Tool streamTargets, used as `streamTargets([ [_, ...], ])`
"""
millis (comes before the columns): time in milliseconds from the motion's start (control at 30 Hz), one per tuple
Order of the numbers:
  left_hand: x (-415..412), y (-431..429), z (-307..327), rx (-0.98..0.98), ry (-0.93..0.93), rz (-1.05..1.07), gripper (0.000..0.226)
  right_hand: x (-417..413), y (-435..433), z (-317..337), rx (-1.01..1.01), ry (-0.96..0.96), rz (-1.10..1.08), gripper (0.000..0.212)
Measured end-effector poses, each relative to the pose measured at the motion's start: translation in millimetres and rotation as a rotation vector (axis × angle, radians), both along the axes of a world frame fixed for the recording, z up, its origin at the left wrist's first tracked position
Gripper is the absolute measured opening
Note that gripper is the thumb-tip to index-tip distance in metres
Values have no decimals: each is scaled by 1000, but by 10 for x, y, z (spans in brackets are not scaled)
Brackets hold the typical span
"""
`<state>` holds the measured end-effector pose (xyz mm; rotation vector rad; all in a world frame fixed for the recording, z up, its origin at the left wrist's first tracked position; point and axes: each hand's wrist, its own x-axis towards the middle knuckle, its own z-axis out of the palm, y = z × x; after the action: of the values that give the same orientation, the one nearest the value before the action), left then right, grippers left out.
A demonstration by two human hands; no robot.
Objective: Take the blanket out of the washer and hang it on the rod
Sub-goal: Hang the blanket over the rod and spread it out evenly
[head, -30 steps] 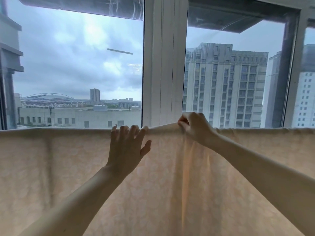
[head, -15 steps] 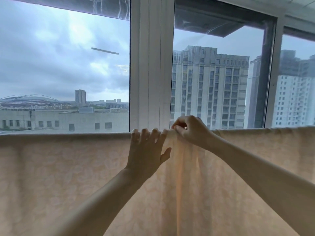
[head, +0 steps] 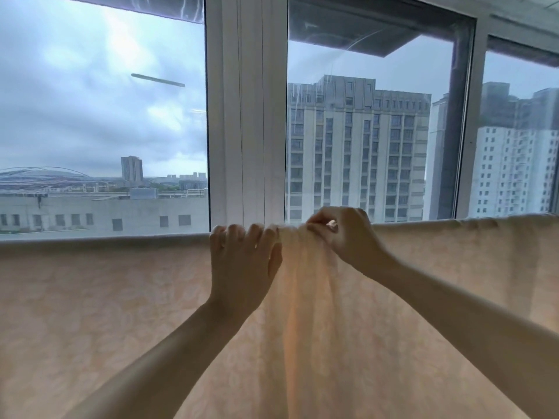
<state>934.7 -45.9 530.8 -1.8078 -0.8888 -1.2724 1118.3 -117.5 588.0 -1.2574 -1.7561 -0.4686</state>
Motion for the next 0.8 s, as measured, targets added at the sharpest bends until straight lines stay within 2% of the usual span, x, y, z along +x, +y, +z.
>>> streamTargets([
  [167, 42, -9, 19, 33, -38, 45, 26, 93, 109, 4, 30, -6, -13, 6],
  [333, 13, -61, 26, -25, -30, 113, 32, 611, 19, 214, 67, 62, -96, 7],
  [567, 250, -270, 79, -177, -50, 193, 39, 1115, -68, 131, -25, -10, -60, 5],
  [800, 580, -392, 84, -231, 100, 167, 46, 1167, -16, 98, -23, -10, 11, 7],
])
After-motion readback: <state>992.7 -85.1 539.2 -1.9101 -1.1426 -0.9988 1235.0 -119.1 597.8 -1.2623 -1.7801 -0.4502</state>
